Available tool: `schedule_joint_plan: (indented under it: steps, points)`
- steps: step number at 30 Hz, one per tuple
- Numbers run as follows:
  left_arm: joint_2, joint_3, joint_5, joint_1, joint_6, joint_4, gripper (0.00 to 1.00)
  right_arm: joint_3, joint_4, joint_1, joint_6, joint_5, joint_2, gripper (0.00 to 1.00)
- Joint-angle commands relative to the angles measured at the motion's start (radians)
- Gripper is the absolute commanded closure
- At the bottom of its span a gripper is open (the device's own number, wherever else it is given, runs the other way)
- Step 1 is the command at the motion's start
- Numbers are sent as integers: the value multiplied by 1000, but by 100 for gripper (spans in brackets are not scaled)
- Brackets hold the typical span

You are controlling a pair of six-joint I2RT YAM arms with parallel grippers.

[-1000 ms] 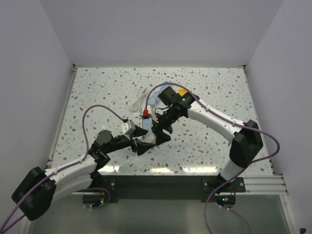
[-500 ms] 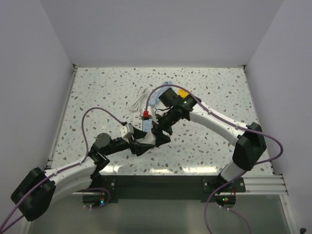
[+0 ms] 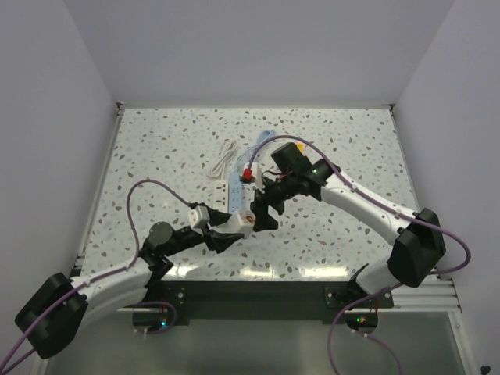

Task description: Insert the plug

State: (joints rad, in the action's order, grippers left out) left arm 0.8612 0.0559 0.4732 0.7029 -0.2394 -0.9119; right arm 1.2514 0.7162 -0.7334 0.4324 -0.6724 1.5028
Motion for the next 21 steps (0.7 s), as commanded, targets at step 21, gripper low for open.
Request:
schedule_joint_plan:
  steps: [21]
  points:
    - [-27, -11, -317, 47, 144, -160, 100, -205, -597, 43, -837, 134, -239, 2]
